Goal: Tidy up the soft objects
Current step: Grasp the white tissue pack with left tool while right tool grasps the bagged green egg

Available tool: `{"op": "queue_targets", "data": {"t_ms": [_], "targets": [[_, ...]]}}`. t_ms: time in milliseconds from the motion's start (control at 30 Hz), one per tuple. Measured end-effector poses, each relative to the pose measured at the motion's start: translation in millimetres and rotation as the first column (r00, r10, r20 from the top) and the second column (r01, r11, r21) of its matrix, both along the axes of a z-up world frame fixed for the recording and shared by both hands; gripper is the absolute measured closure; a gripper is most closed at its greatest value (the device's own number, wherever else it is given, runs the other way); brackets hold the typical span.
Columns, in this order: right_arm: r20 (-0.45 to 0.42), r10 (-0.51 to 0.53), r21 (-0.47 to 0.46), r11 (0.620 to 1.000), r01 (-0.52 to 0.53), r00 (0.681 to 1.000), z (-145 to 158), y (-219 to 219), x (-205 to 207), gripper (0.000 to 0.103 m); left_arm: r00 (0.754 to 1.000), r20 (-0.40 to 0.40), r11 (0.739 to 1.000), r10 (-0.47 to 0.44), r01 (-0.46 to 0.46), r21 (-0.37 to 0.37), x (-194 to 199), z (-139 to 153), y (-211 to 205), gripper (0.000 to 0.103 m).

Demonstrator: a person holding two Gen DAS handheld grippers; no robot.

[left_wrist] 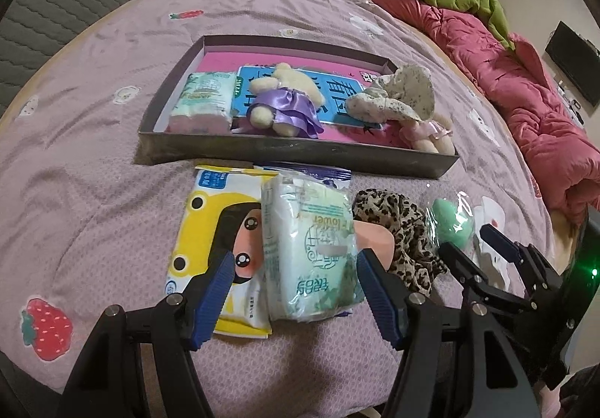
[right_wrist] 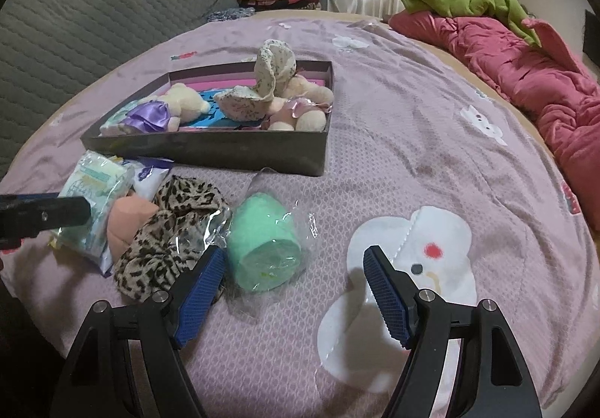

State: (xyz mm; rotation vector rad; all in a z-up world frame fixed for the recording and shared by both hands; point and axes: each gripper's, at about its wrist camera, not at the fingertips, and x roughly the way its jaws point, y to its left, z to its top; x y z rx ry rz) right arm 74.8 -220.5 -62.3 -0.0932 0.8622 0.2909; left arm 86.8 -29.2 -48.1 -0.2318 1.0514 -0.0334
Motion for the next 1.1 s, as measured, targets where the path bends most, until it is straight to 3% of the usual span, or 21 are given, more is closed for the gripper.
{"op": "queue_targets", "data": {"t_ms": [133, 300, 367, 467, 567, 767, 1100], "targets": [[0.004, 0.012, 0.004, 1.000, -0.012, 1.000, -3.4, 3.2, 7.4, 0.027, 1.000, -0.009, 1.000, 0.006, -0.006, 0.000, 3.3, -3.0, 1.5, 0.036], [0.017, 0.043, 0.008, 0.999, -0.043, 0.999, -4.8, 10.4, 14.9, 0.051, 1.000, -0.008, 1.000, 0.001, -0.001, -0.004, 7.7, -3.1, 3.3, 0.039], [0.023, 0.055, 0.009, 0.998, -0.055, 0.998, -4.8, 12.4, 17.8, 0.056, 1.000, -0.005, 1.000, -0.004, 0.004, 0.006, 8.8, -3.0, 1.7, 0.047], [0.023, 0.043, 0.040, 0.998, -0.043, 0.999, -3.1, 8.5, 20.9, 0.057, 1.000, -0.003, 1.000, -0.021, 0.021, 0.009, 12.9, -2.3, -3.5, 0.057], [0.040, 0.025, 0.047, 0.999, -0.027, 0.999, 0.3, 4.4, 21.9, 0.058, 0.999, -0.005, 0.999, -0.036, 0.036, 0.017, 15.4, -1.5, -9.0, 0.060], [0.046, 0.014, 0.060, 0.998, -0.017, 0.999, 3.0, 0.5, 21.3, 0.057, 1.000, -0.009, 1.000, -0.022, 0.021, -0.010, 22.1, -3.2, -8.2, 0.060], [0.043, 0.023, 0.065, 0.998, -0.025, 0.999, 1.9, 1.2, 21.7, 0.057, 1.000, -0.006, 1.000, -0.010, 0.011, 0.022, 35.0, -5.1, -14.9, 0.060]]}}
